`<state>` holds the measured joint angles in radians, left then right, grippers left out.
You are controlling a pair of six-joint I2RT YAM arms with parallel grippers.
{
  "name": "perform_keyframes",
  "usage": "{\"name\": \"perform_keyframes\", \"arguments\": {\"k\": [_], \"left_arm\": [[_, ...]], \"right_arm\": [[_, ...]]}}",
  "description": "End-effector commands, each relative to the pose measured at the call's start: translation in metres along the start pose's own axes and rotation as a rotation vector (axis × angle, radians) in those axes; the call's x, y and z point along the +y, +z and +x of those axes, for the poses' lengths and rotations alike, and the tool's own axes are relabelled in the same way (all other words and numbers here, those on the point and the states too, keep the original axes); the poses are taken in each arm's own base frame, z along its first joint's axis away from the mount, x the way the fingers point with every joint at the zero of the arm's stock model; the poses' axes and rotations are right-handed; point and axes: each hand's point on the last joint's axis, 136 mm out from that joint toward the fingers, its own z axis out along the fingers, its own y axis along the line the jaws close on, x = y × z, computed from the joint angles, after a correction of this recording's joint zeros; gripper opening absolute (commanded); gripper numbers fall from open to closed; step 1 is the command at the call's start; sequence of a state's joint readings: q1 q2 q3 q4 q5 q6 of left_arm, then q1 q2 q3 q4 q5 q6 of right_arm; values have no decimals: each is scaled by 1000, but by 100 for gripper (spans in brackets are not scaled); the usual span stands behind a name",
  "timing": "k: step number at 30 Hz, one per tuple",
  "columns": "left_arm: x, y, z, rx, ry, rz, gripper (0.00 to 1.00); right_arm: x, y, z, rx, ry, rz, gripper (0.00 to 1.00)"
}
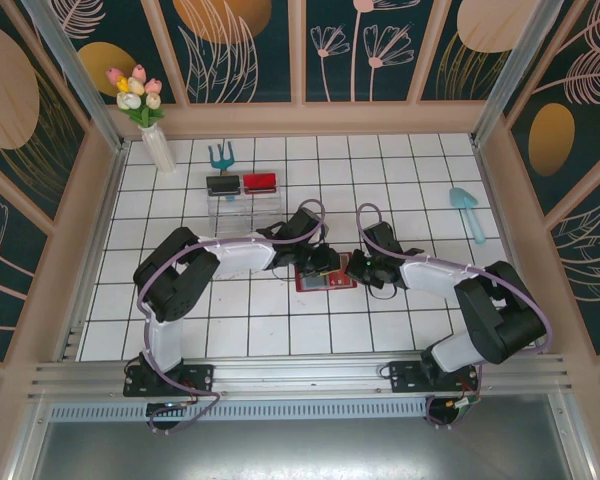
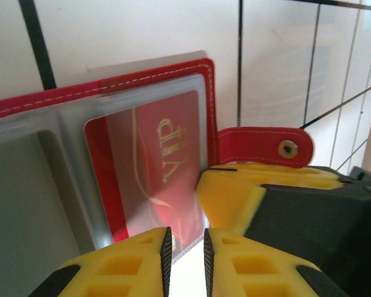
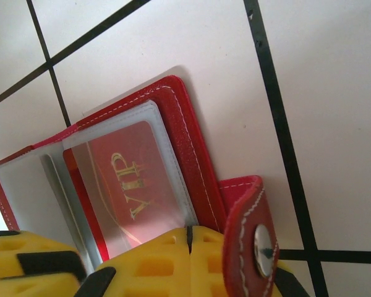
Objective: Take the credit cards out of the card holder
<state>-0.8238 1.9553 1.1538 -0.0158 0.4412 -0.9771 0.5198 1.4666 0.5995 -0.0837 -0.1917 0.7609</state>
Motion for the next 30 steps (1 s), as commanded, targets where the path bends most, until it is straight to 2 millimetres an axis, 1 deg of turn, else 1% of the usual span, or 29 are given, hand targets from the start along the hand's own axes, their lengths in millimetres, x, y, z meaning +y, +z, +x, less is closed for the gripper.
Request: {"name": "perform_keyframes", "arguments": {"k": [1, 6, 11, 19, 24, 26, 30], "left_arm": [[10, 4, 3, 13, -14, -44, 24], [30, 5, 5, 17, -29, -133, 23], [42, 4, 6, 15, -26, -193, 23], [41, 11, 6, 19, -2, -224, 24], [47, 8, 4, 5, 8, -288, 24], [45, 9, 6, 10, 10, -273, 24], [32, 12, 8, 18, 17, -193, 19]], "right_arm": [[-34, 8, 21, 76, 16, 123, 2], [-34, 8, 20, 75, 15, 123, 2], [-35, 8, 20, 75, 15, 125, 1], [-34, 8, 20, 76, 17, 122, 2], [-33, 9, 20, 77, 16, 121, 2], [-34, 9, 21, 78, 17, 121, 2], [-34, 10, 21, 80, 18, 120, 1]]}}
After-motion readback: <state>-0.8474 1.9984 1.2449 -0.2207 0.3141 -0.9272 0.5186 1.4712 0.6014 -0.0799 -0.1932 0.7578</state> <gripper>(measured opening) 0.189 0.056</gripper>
